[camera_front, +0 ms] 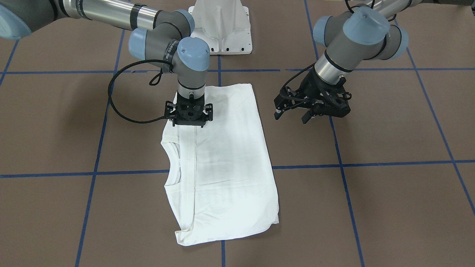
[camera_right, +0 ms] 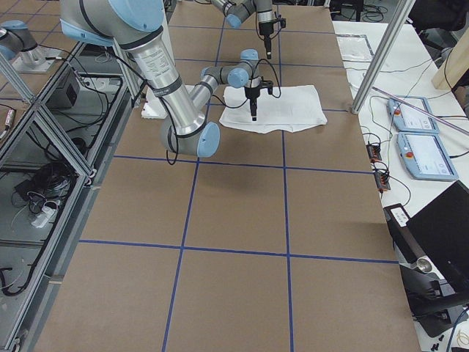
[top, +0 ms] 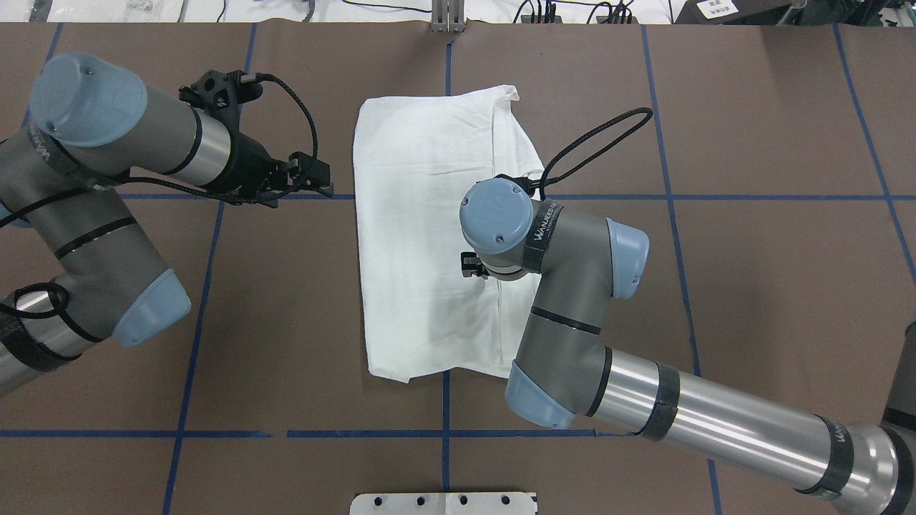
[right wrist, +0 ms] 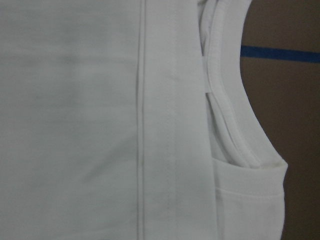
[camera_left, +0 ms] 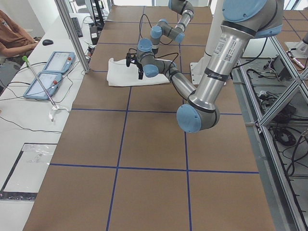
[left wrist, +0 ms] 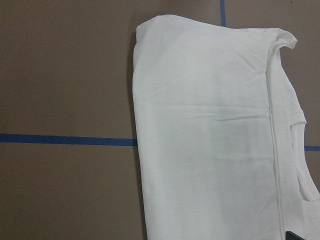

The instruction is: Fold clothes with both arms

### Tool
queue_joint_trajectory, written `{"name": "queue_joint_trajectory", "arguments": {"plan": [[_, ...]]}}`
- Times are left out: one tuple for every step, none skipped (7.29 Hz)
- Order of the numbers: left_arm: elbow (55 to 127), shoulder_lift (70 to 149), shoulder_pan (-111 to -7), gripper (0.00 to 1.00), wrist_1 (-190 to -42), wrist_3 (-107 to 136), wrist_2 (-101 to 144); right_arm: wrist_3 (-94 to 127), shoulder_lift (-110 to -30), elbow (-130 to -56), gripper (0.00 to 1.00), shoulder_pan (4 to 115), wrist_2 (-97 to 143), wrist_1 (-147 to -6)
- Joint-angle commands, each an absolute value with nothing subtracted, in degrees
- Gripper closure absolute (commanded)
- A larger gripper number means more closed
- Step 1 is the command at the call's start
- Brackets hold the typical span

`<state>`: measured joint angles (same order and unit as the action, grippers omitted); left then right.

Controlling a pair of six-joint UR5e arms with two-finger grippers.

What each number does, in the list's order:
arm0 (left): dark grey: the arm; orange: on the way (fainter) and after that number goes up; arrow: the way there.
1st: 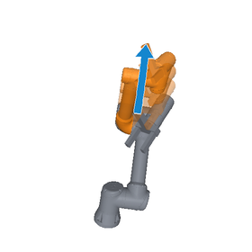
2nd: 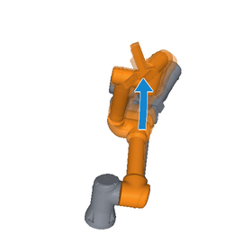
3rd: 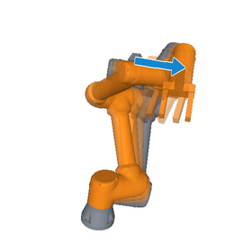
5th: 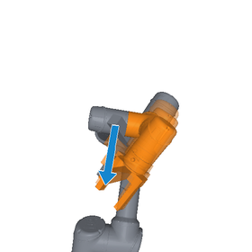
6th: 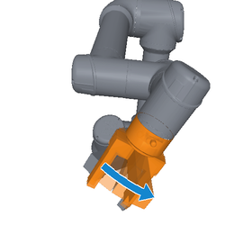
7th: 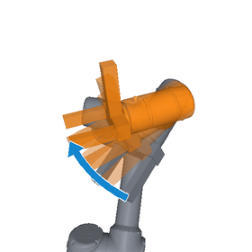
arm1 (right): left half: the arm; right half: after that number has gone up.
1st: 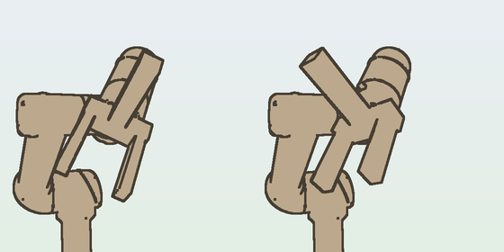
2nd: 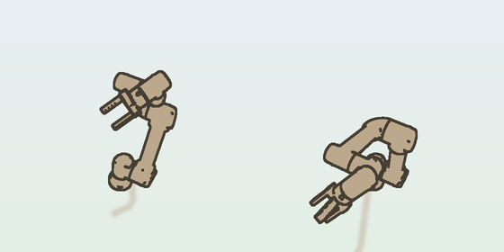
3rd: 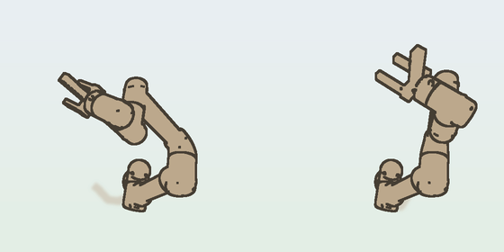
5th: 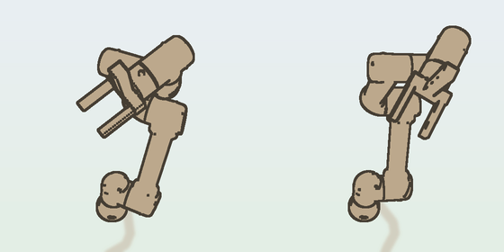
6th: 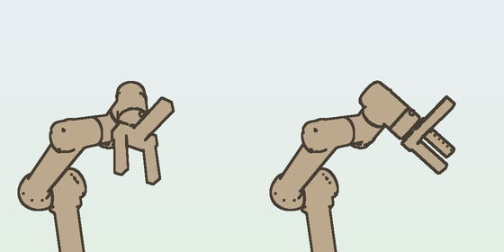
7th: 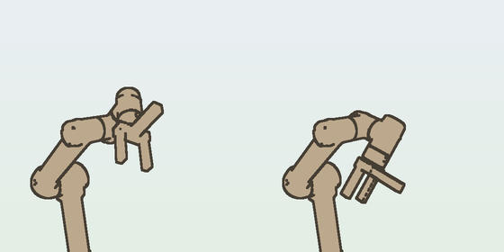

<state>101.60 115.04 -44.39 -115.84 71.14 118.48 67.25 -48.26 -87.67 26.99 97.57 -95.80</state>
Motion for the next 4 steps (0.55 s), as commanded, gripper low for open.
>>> {"name": "queue_joint_trajectory", "arguments": {"plan": [[101.3,115.0,-44.4,0.0,-115.9,71.1,118.5,67.2,-48.3,-87.4,0.0,26.8,97.7,-96.8],[101.1,115.0,-44.3,0.0,-116.0,71.1,118.5,67.2,-48.3,-87.7,0.0,26.8,97.8,-97.6],[101.0,115.0,-44.2,0.0,-116.0,71.1,118.5,67.2,-48.5,-87.7,0.0,26.8,97.8,-97.6],[100.9,115.1,-44.2,0.0,-116.0,71.1,118.4,67.2,-49.1,-87.8,0.0,26.8,97.8,-97.6]]}}
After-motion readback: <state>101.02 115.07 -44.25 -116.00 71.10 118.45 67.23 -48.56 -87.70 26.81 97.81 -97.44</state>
